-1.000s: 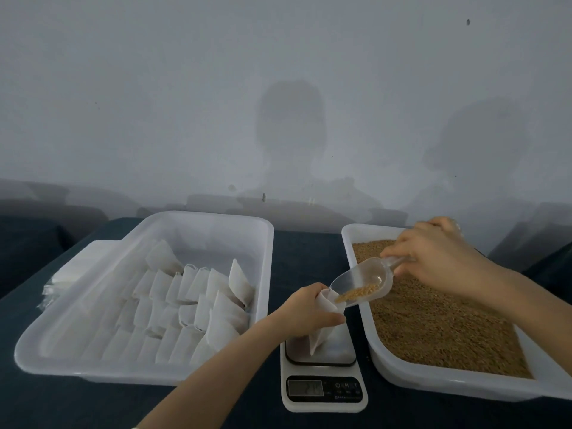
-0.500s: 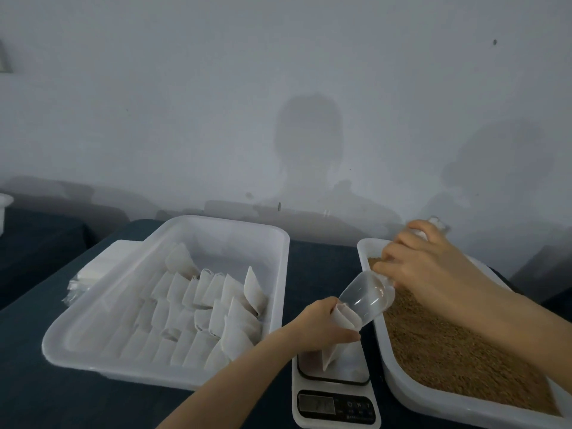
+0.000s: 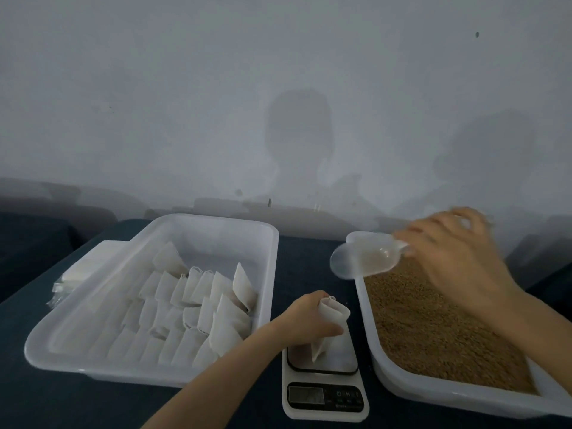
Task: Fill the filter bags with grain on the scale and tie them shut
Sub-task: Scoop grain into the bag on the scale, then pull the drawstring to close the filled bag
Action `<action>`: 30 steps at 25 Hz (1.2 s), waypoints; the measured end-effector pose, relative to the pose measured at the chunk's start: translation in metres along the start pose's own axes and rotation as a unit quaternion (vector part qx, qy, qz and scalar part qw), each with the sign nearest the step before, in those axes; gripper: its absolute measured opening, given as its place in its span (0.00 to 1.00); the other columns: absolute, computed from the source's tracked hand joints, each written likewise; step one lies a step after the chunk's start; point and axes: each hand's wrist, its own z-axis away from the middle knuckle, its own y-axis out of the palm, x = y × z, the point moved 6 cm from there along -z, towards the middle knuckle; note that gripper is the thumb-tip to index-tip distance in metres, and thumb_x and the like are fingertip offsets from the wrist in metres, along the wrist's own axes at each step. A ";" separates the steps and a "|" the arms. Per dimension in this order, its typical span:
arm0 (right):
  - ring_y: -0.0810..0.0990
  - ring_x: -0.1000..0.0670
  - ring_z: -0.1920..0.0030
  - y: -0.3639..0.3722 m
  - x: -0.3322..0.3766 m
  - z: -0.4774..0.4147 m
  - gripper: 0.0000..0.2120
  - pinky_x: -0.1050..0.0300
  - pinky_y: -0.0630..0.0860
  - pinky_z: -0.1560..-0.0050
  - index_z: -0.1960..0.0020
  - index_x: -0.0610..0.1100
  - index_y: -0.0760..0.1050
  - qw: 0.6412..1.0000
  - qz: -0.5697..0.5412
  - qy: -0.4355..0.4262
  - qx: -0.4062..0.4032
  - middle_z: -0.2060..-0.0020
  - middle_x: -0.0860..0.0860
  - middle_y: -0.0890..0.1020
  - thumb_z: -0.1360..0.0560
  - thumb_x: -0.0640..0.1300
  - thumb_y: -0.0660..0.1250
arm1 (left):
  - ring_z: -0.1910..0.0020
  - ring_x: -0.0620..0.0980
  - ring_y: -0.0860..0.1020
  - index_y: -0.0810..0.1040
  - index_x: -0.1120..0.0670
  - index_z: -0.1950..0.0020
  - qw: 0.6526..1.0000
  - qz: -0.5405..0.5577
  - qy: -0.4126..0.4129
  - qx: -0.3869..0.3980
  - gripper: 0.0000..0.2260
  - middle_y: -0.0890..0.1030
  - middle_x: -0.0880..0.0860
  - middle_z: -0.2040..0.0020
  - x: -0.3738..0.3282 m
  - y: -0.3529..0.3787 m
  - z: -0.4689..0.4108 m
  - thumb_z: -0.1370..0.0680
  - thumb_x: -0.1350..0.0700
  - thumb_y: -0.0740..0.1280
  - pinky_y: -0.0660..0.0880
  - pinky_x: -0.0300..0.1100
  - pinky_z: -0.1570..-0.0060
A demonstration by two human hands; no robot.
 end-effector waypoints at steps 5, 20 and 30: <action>0.78 0.54 0.62 0.099 -0.057 0.090 0.11 0.61 0.71 0.67 0.47 0.43 0.78 0.854 -0.222 0.403 0.242 0.58 0.51 0.78 0.25 0.49 0.66 | 0.54 0.43 0.74 0.68 0.45 0.36 1.000 -0.014 -0.007 -0.001 0.24 0.71 0.40 0.52 0.000 0.000 0.000 0.29 0.48 0.73 0.69 0.31 0.61; 0.71 0.52 0.38 0.115 0.016 0.076 0.16 0.53 0.67 0.38 0.38 0.51 0.73 0.922 -0.220 0.239 0.209 0.39 0.53 0.75 0.24 0.40 0.63 | 0.44 0.49 0.76 0.70 0.51 0.33 0.999 -0.038 0.006 0.005 0.22 0.77 0.51 0.42 -0.015 -0.002 0.013 0.26 0.54 0.71 0.75 0.42 0.45; 0.61 0.48 0.30 0.099 0.092 0.041 0.06 0.54 0.64 0.34 0.52 0.50 0.80 0.937 -0.275 -0.059 0.208 0.32 0.53 0.70 0.23 0.48 0.64 | 0.50 0.46 0.76 0.69 0.52 0.34 0.999 -0.030 0.004 0.015 0.23 0.76 0.49 0.46 -0.021 0.000 0.019 0.27 0.54 0.72 0.75 0.40 0.48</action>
